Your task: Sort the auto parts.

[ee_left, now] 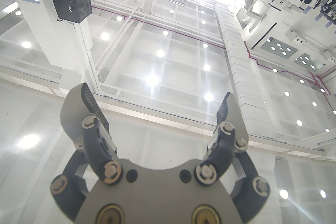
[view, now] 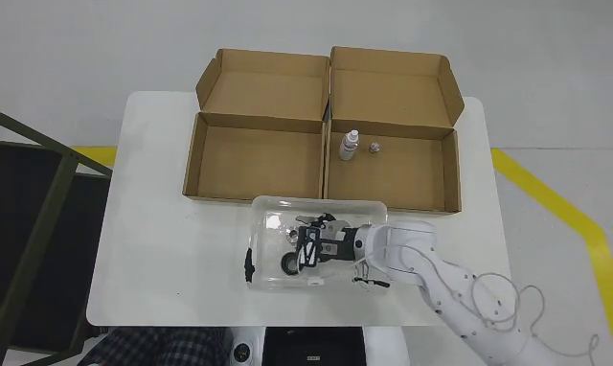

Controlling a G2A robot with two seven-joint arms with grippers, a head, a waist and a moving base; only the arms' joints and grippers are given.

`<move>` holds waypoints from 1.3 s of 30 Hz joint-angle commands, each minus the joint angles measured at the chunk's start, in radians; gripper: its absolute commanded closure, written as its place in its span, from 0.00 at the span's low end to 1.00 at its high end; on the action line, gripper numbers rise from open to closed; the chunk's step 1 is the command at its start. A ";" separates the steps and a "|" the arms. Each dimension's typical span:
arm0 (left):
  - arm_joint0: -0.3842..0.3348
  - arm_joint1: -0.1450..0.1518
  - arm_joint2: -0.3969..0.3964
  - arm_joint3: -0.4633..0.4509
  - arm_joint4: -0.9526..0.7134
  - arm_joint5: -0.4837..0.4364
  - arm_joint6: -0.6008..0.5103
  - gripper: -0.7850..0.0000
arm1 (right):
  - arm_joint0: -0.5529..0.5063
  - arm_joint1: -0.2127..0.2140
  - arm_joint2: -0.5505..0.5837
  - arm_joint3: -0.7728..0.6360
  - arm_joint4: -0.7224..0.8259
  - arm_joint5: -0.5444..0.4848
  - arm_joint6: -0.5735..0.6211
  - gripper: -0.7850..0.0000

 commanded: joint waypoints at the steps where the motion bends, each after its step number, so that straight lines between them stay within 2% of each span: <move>1: 0.000 0.000 0.000 0.000 0.000 0.000 0.000 0.00 | 0.010 -0.004 -0.009 0.011 0.003 0.005 0.002 0.51; 12: 0.000 0.000 0.000 0.000 0.000 0.000 0.000 0.00 | 0.082 -0.036 -0.076 0.094 0.026 0.013 0.013 0.50; 24: 0.000 0.000 0.000 0.000 0.000 0.000 0.000 0.00 | 0.116 -0.058 -0.108 0.160 0.047 0.005 0.016 0.53; 27: 0.000 0.000 0.000 0.000 0.000 0.000 0.000 0.00 | 0.119 -0.060 -0.109 0.169 0.052 0.000 0.016 0.60; 29: 0.000 0.000 0.000 0.000 0.000 0.000 0.000 0.00 | 0.120 -0.061 -0.108 0.169 0.057 -0.007 0.015 0.69; 32: 0.000 0.000 0.000 0.000 0.000 0.000 0.000 0.00 | 0.120 -0.061 -0.102 0.166 0.061 -0.019 0.019 0.95; 33: 0.000 0.000 0.000 0.000 0.000 0.000 0.000 0.00 | 0.120 -0.060 -0.100 0.164 0.061 -0.024 0.020 1.00; 39: 0.000 0.000 0.000 0.000 0.000 0.000 0.000 0.00 | 0.108 -0.052 -0.067 0.118 0.082 -0.059 0.015 1.00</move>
